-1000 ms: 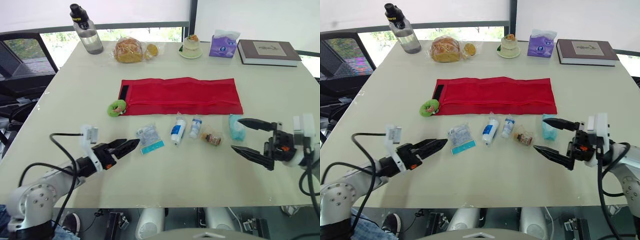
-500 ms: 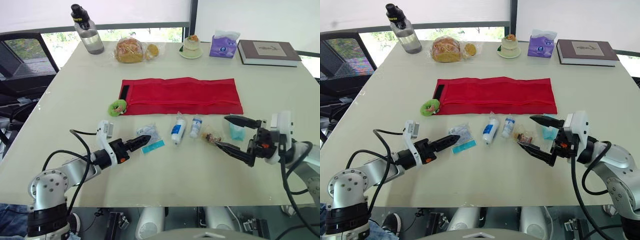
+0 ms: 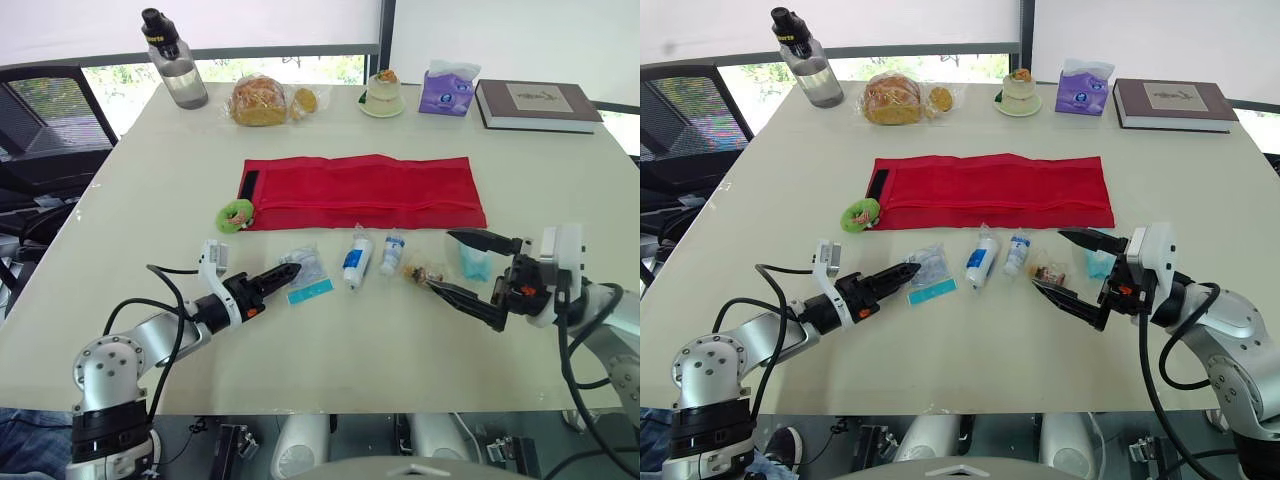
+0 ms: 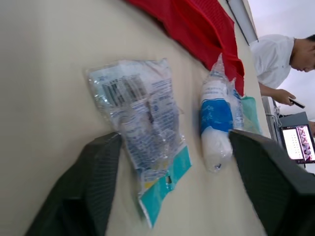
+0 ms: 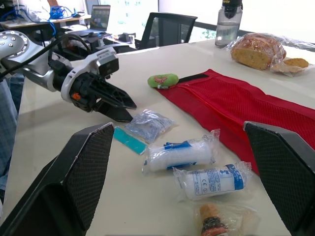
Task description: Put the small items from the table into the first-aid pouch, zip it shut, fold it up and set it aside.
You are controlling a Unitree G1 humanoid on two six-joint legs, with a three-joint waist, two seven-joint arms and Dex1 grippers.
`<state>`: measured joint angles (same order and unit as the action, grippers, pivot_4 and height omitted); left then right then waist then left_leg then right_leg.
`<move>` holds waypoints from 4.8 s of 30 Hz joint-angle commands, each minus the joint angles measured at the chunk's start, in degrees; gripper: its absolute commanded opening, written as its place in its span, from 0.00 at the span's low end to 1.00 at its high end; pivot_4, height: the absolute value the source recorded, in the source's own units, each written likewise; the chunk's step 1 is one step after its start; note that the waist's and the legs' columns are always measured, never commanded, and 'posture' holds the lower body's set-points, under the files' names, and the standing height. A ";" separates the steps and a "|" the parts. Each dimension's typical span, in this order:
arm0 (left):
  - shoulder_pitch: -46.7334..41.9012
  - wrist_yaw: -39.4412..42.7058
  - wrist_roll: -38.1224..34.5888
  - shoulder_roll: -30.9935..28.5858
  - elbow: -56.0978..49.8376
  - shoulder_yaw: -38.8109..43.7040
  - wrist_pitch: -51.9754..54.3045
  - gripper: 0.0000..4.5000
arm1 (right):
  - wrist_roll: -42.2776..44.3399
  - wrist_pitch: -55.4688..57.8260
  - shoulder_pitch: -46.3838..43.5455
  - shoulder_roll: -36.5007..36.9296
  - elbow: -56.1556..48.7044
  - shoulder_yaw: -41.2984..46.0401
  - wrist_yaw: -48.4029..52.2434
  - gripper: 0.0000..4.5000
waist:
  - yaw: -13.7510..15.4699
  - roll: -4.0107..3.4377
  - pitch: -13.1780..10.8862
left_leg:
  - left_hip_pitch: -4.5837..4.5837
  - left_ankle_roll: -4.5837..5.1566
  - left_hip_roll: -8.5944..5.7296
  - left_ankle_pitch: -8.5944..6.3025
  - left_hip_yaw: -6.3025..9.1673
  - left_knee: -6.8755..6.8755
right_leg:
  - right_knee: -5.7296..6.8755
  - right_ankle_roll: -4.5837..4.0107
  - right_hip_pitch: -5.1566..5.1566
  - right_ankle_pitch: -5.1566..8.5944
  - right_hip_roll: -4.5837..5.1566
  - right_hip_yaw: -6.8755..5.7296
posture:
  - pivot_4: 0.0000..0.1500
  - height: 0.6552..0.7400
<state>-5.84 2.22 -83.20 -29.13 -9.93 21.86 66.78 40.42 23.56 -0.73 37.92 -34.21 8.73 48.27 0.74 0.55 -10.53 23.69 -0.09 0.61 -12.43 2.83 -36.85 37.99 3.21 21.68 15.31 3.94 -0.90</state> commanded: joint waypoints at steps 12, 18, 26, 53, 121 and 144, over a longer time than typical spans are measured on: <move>0.72 1.04 -0.84 0.14 -0.57 -0.02 -1.73 0.01 | 0.21 -0.78 -1.49 -0.27 -2.14 -0.68 -0.68 1.00 | -0.01 0.00 0.00 | 0.00 0.00 0.00 0.00 0.02 0.01 | -0.01 -0.01 0.02 0.01 0.00 0.05 | 1.00 1.00; 1.93 1.83 -1.33 -0.72 -1.69 0.84 -2.29 0.01 | 0.06 -0.67 -2.26 -0.31 -1.92 -1.20 -1.00 1.00 | -0.07 0.00 0.00 | 0.00 0.00 0.00 0.00 0.03 0.01 | -0.01 -0.02 0.03 0.01 0.01 0.08 | 1.00 1.00; -0.45 -1.24 2.14 -5.20 -6.76 -1.02 -1.86 0.40 | 0.08 -0.62 -2.95 -0.45 -1.65 -1.82 -1.19 1.00 | 0.08 0.00 0.00 | 0.01 0.00 0.01 0.00 0.05 0.03 | -0.02 -0.09 0.04 0.05 0.01 0.08 | 1.00 1.00; -13.51 -23.09 8.60 0.35 -2.60 -11.31 7.14 0.16 | -0.04 -0.67 -4.85 -0.84 -1.62 -2.67 -2.52 1.00 | 0.11 0.02 0.09 | 0.00 -0.01 -0.16 0.06 0.06 0.00 | 0.01 0.03 -0.03 -0.01 -0.22 0.38 | 1.00 1.00; -24.56 13.91 32.28 14.89 -3.79 -12.77 -22.82 0.00 | 0.18 25.61 -27.16 -29.68 10.01 -10.57 -46.57 0.00 | -1.64 0.09 0.04 | 0.13 -0.01 -0.11 0.06 0.03 0.33 | -0.03 0.03 0.24 0.00 -0.38 0.44 | 1.00 1.00; -24.07 12.63 31.79 17.63 -4.19 -11.69 -24.04 0.00 | -1.80 23.98 -25.98 -29.68 10.22 -10.00 -44.53 0.00 | -1.60 0.09 0.04 | 0.14 -0.01 -0.11 0.06 0.03 0.33 | -0.03 0.03 0.24 0.00 -0.38 0.44 | 1.00 1.00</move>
<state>-28.96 14.67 -50.71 -11.53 -11.47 7.11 45.71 40.27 47.63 -27.74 7.55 -23.47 -3.63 4.79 -0.86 0.64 -10.49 23.83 -0.10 0.50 -12.37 2.86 -36.52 37.96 3.24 21.92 15.31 3.56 -0.46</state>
